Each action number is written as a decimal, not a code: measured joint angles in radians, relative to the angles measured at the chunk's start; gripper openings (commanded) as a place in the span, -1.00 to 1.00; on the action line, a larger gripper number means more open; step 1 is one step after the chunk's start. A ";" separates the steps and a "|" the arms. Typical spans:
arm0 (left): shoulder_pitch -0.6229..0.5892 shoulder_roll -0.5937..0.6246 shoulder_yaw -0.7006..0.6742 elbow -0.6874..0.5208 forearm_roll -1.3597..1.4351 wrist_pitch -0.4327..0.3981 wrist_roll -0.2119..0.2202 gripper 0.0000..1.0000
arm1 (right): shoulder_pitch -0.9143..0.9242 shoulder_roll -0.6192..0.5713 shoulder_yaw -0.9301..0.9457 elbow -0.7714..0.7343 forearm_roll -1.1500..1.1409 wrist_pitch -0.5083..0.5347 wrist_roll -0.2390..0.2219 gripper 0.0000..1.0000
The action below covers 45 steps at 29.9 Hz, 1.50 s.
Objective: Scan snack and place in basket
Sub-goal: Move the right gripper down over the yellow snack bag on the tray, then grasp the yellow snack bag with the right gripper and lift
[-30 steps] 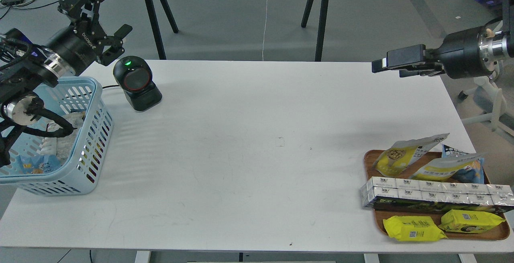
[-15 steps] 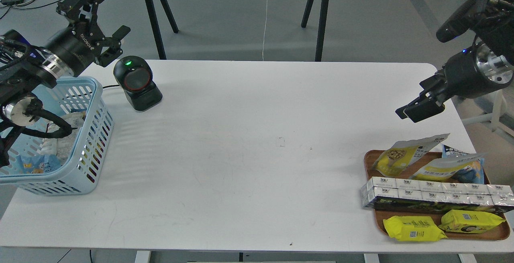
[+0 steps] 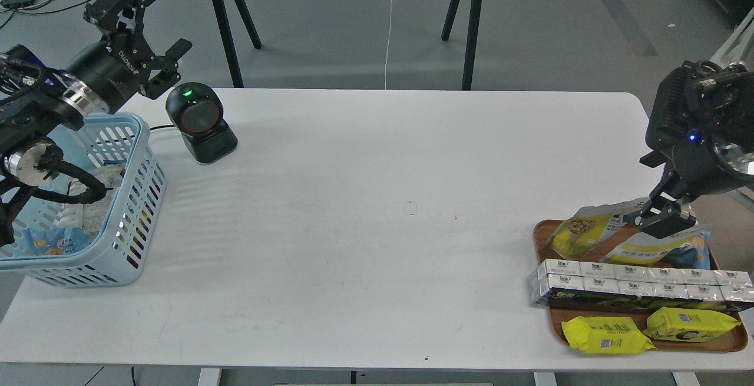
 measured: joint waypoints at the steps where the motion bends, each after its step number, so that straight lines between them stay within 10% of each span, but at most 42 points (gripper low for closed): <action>1: 0.000 0.000 0.000 0.000 0.000 0.000 0.000 1.00 | -0.012 0.001 0.005 -0.004 -0.005 0.000 0.000 0.98; 25: 0.007 -0.013 0.000 0.038 0.000 0.000 0.000 1.00 | -0.262 0.083 0.185 -0.141 -0.013 0.000 0.000 0.84; 45: 0.011 -0.013 0.000 0.038 0.000 0.000 0.000 1.00 | -0.358 0.124 0.268 -0.217 -0.010 0.000 0.000 -0.01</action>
